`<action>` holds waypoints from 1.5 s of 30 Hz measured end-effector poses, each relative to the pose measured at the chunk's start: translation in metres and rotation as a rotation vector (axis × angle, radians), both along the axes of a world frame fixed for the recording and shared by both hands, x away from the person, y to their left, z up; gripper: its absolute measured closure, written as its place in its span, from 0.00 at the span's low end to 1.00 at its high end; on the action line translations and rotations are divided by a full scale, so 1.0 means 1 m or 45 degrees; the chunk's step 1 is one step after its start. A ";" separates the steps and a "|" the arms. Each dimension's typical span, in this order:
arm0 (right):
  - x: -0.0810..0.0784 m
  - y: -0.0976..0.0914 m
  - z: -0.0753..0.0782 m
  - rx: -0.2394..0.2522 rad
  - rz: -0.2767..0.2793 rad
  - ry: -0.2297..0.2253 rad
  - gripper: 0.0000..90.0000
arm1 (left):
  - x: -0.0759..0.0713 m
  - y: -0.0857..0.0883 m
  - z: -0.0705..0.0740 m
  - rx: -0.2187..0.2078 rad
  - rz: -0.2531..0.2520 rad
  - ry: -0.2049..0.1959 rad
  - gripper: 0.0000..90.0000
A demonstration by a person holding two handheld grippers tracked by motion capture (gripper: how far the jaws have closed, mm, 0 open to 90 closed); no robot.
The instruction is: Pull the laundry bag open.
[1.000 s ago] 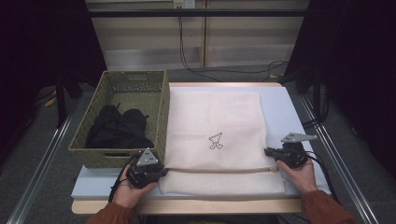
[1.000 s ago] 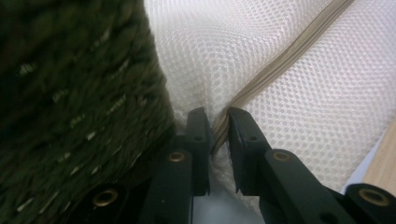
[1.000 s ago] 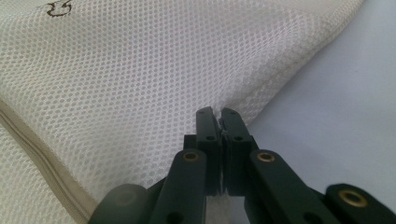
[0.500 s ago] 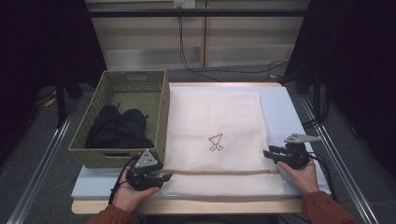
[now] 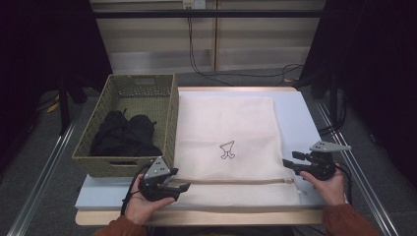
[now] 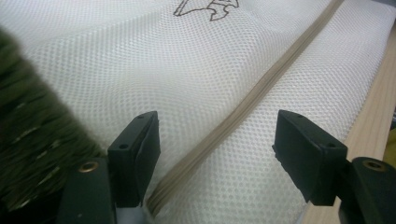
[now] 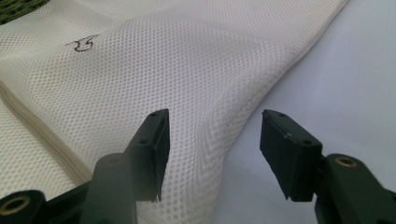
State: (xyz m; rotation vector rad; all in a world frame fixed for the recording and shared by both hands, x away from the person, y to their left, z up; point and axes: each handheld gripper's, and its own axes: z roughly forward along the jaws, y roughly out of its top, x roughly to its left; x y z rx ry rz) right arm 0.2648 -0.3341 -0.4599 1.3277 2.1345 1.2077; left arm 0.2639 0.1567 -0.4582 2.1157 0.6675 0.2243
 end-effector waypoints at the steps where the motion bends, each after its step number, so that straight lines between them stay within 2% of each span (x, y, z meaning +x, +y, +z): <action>1: -0.002 0.000 0.001 0.001 0.002 0.001 0.48 | 0.000 -0.001 0.000 -0.001 0.003 0.009 0.35; 2: -0.004 -0.001 0.002 0.007 0.003 0.000 0.51 | 0.000 -0.002 0.001 -0.005 -0.006 -0.008 0.35; 3: -0.008 -0.001 0.003 0.032 0.005 0.005 0.52 | 0.000 -0.003 0.001 0.004 0.000 -0.005 0.34; 7: -0.021 -0.002 0.007 0.041 0.012 0.024 0.55 | 0.001 -0.008 0.001 -0.015 0.002 -0.004 0.34; 10: -0.031 -0.002 0.007 0.059 0.031 0.045 0.55 | 0.000 -0.014 0.001 -0.016 -0.009 -0.007 0.34; 15: -0.046 -0.004 0.005 0.075 0.020 0.040 0.53 | -0.002 -0.024 0.005 -0.038 -0.023 -0.020 0.34; 19: -0.055 -0.007 0.001 0.087 0.033 0.058 0.59 | -0.002 -0.037 0.006 -0.055 -0.042 -0.029 0.35; 21: -0.059 -0.008 0.000 0.093 0.039 0.086 0.61 | -0.002 -0.047 0.006 -0.057 -0.055 -0.027 0.35; 23: -0.062 -0.009 -0.002 0.082 0.033 0.080 0.64 | -0.001 -0.061 0.005 -0.050 -0.090 -0.009 0.35; 24: -0.063 -0.009 -0.003 0.072 0.038 0.082 0.64 | 0.001 -0.068 0.005 -0.029 -0.103 -0.024 0.36; 25: -0.065 -0.009 -0.006 0.069 0.032 0.100 0.65 | 0.001 -0.072 0.006 -0.030 -0.105 -0.032 0.36; 26: -0.065 -0.009 -0.007 0.061 0.030 0.106 0.66 | 0.003 -0.076 0.007 -0.055 -0.113 -0.031 0.36; 28: -0.066 -0.009 -0.007 0.030 0.019 0.107 0.66 | 0.006 -0.082 0.008 -0.066 -0.122 -0.038 0.35; 30: -0.065 -0.009 -0.010 0.027 0.017 0.112 0.64 | 0.005 -0.084 0.008 -0.068 -0.130 -0.032 0.36; 33: -0.064 -0.005 -0.013 -0.040 0.005 0.116 0.62 | 0.002 -0.083 0.005 -0.071 -0.127 -0.033 0.35; 37: -0.062 -0.001 -0.019 -0.116 0.031 0.142 0.61 | 0.000 -0.083 0.002 -0.057 -0.126 -0.034 0.35; 40: -0.064 0.002 -0.021 -0.162 0.047 0.106 0.62 | -0.001 -0.085 -0.001 -0.036 -0.133 -0.025 0.34; 43: -0.064 0.005 -0.020 -0.199 0.040 0.098 0.68 | -0.001 -0.090 -0.002 -0.030 -0.148 -0.025 0.34; 45: -0.064 0.006 -0.020 -0.201 0.055 0.096 0.80 | -0.002 -0.094 -0.002 -0.022 -0.183 -0.027 0.36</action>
